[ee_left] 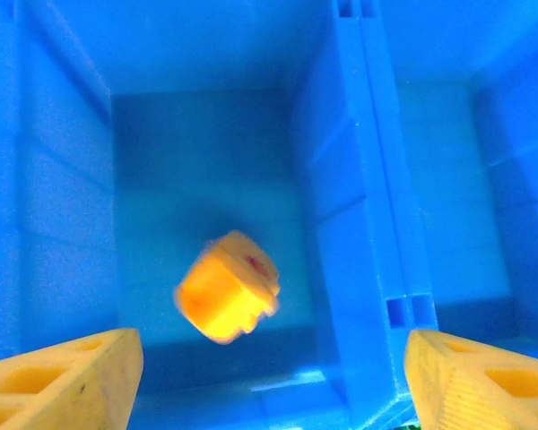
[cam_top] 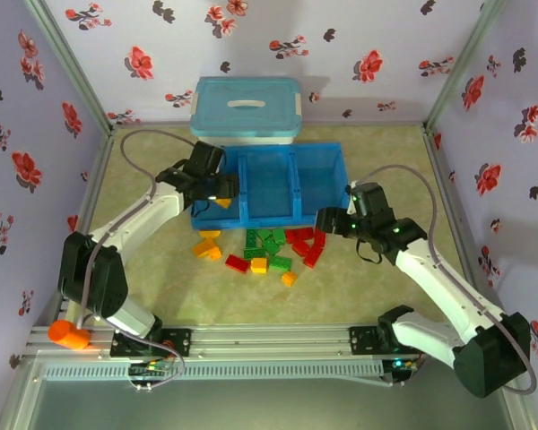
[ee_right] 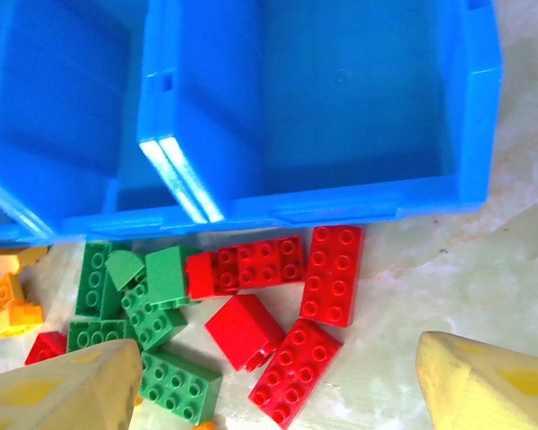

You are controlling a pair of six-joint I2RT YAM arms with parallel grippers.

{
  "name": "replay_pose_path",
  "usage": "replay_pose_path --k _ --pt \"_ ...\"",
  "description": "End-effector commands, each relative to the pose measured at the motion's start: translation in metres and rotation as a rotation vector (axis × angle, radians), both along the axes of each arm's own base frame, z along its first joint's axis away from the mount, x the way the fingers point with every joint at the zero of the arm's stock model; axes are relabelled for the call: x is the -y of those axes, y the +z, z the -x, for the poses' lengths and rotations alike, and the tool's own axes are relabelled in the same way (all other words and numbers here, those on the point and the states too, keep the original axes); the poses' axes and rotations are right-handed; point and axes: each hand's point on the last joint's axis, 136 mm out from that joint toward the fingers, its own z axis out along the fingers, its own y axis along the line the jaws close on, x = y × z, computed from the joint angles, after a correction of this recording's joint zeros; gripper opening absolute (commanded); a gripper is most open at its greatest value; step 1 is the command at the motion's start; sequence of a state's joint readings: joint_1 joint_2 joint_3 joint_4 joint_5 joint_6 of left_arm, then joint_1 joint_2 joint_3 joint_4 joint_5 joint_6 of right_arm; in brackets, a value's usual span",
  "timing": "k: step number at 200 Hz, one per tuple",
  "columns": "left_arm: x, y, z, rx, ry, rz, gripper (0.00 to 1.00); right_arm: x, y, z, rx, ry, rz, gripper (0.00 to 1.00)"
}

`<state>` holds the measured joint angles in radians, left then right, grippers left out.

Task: Sort the legos into containers by color
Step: Place the lego in the container, then pick up the lego from the bottom-center of the table.

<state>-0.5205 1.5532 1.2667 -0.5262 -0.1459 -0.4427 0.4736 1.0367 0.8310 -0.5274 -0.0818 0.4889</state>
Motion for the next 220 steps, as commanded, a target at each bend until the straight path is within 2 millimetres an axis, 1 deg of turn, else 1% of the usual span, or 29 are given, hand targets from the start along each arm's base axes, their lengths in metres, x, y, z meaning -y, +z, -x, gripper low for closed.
replay_pose_path --k 1,15,32,64,91,115,132,150,174,193,220 --pt "-0.005 0.024 0.010 0.049 0.003 0.041 0.78 -0.012 0.015 -0.002 0.039 0.074 0.031 0.81" --pt "-0.011 0.025 0.019 0.053 0.018 0.053 0.78 -0.025 0.015 0.002 0.038 0.145 0.037 0.81" --pt "-0.018 0.020 0.033 0.050 0.041 0.075 0.78 -0.044 0.013 0.011 0.033 0.256 0.062 0.82" --pt "-0.036 -0.001 0.064 0.031 0.089 0.102 0.78 -0.084 0.004 0.031 0.028 0.466 0.091 0.83" --pt "-0.054 -0.018 0.088 0.013 0.138 0.103 0.78 -0.120 0.003 0.046 0.033 0.627 0.101 0.83" --pt "-0.068 -0.027 0.106 0.014 0.182 0.124 0.78 -0.152 -0.006 0.060 0.003 0.775 0.152 0.82" --pt "-0.075 -0.031 0.116 0.017 0.208 0.142 0.78 -0.173 -0.016 0.064 -0.028 0.856 0.210 0.81" --pt "-0.082 -0.034 0.126 0.017 0.241 0.159 0.79 -0.188 -0.031 0.069 -0.073 0.931 0.270 0.79" --pt "-0.090 -0.038 0.136 0.020 0.277 0.187 0.78 -0.208 -0.045 0.078 -0.121 1.018 0.330 0.78" --pt "-0.095 -0.039 0.143 0.030 0.298 0.209 0.78 -0.219 -0.060 0.087 -0.166 1.076 0.359 0.78" --pt "-0.101 -0.041 0.148 0.037 0.319 0.212 0.78 -0.234 -0.073 0.093 -0.191 1.128 0.388 0.76"
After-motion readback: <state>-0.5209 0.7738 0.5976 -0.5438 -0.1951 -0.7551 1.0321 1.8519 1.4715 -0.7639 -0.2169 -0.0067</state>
